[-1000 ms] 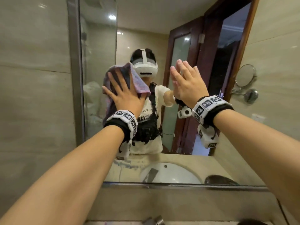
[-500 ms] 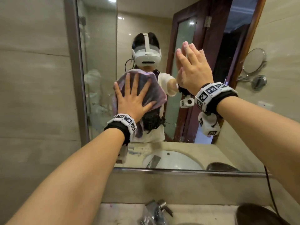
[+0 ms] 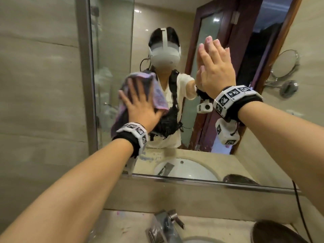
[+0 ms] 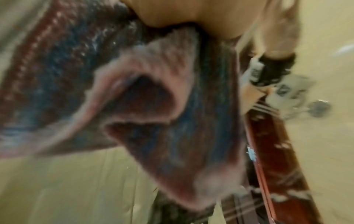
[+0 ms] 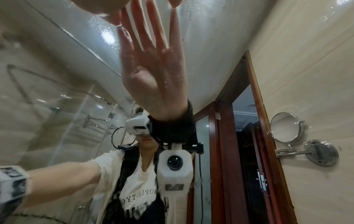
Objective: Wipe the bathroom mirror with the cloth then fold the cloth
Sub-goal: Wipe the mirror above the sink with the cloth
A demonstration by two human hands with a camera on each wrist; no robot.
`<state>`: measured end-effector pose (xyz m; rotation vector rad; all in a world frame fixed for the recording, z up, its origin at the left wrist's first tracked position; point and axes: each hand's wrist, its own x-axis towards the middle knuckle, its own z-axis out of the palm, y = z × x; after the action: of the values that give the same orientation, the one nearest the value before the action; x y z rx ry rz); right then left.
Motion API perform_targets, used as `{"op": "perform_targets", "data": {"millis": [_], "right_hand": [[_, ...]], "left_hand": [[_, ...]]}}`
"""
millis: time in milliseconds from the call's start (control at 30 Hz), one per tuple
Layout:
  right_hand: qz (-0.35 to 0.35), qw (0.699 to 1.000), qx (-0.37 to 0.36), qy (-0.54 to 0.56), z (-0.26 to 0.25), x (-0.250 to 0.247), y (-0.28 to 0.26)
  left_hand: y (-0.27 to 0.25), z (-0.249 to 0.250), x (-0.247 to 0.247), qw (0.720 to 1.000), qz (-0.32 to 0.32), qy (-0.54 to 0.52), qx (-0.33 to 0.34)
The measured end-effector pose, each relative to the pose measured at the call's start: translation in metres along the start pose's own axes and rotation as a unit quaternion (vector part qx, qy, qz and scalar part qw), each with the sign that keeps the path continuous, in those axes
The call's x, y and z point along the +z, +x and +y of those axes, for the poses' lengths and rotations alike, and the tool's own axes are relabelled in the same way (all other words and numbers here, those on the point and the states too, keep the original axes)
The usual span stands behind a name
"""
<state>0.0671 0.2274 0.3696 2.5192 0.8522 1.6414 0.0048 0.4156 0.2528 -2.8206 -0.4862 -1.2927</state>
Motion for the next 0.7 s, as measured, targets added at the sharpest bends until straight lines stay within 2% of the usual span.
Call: {"op": "perform_targets", "data": {"millis": [133, 200, 267, 367, 467, 567, 633, 700], "right_hand": [[-0.008, 1.0, 0.002, -0.005, 0.001, -0.001, 0.0], [-0.011, 1.0, -0.001, -0.004, 0.001, -0.002, -0.001], [-0.018, 1.0, -0.003, -0.01, 0.001, -0.004, 0.0], [-0.021, 1.0, 0.002, -0.013, -0.001, -0.004, 0.0], [-0.02, 1.0, 0.005, -0.019, -0.001, -0.003, -0.001], [-0.037, 0.999, 0.0, -0.018, 0.0, -0.005, 0.0], [-0.043, 0.999, -0.004, -0.022, 0.002, -0.006, 0.0], [-0.044, 0.999, -0.007, -0.027, 0.002, -0.006, 0.0]], "left_hand": [[-0.001, 0.047, 0.003, 0.974, -0.054, 0.011, 0.218], [0.0, 0.045, 0.005, 0.962, -0.047, -0.03, 0.268], [0.001, 0.033, 0.006, 0.955, -0.004, -0.101, 0.279], [-0.001, 0.029, 0.001, 0.954, 0.024, -0.184, 0.236], [-0.001, 0.063, -0.004, 0.986, 0.015, -0.124, 0.115], [0.002, 0.1, -0.009, 0.992, 0.028, -0.121, 0.003], [0.004, 0.104, -0.006, 0.994, 0.044, -0.102, -0.01], [0.003, 0.09, 0.006, 0.995, 0.067, -0.073, 0.028]]}}
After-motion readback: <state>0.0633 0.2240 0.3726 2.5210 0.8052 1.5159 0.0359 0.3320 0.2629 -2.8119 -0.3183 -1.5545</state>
